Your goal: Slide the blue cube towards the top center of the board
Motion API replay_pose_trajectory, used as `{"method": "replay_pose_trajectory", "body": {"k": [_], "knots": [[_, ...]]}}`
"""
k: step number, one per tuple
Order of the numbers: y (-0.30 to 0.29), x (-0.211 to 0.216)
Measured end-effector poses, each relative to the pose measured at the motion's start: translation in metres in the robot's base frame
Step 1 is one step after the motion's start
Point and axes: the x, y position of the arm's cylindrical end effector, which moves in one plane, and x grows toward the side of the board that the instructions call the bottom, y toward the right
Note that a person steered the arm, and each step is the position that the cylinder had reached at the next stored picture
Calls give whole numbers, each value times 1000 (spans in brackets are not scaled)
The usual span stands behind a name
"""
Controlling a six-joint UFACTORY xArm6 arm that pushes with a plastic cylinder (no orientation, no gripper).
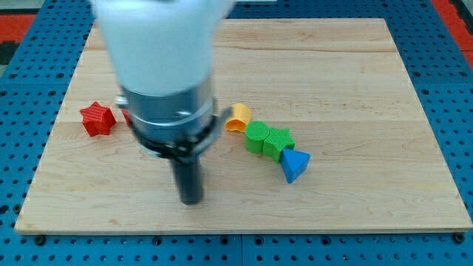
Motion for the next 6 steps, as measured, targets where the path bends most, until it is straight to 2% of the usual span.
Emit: {"method": "replay_pose_trajectory", "body": {"k": [1,2,3,4,5,6], "knots": [[5,-46],[3,-110],[36,-146],[43,-195],[7,-205],[49,-220]]}}
